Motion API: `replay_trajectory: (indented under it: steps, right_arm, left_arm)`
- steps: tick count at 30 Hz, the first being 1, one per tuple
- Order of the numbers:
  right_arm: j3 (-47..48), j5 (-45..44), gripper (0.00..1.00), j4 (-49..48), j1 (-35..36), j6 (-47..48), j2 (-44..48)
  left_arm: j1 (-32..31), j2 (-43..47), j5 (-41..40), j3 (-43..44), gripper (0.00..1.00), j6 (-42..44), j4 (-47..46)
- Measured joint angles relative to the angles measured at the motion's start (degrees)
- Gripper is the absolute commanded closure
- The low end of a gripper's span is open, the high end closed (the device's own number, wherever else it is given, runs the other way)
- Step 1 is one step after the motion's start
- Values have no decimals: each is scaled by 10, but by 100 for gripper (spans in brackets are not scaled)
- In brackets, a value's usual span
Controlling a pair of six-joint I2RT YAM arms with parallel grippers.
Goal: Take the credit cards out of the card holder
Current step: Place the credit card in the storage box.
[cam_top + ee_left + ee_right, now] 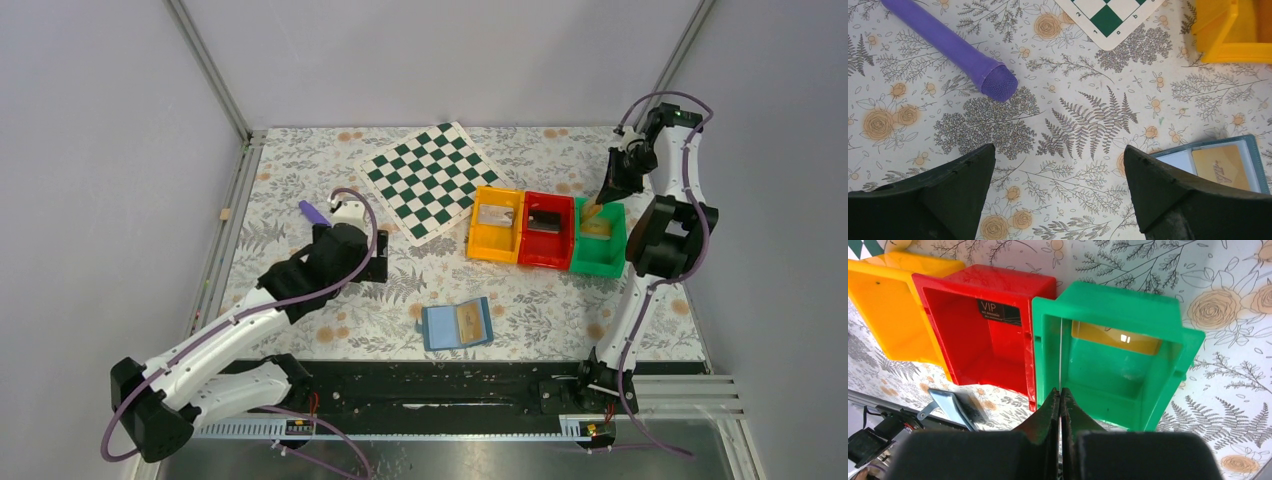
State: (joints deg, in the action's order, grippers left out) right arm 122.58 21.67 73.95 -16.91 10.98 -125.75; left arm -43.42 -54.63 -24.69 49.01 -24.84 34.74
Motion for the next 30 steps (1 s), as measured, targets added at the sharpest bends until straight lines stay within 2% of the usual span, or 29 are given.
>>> replay_trajectory:
  steps: [11,30]
  right_arm:
    - [77,4,99,39,0,19,-63]
    - [58,4,90,23,0,23,-65]
  left_arm:
    - [0,-52,1,2,1,-2,-21]
    - [0,-71,5,2,1,-5,-24]
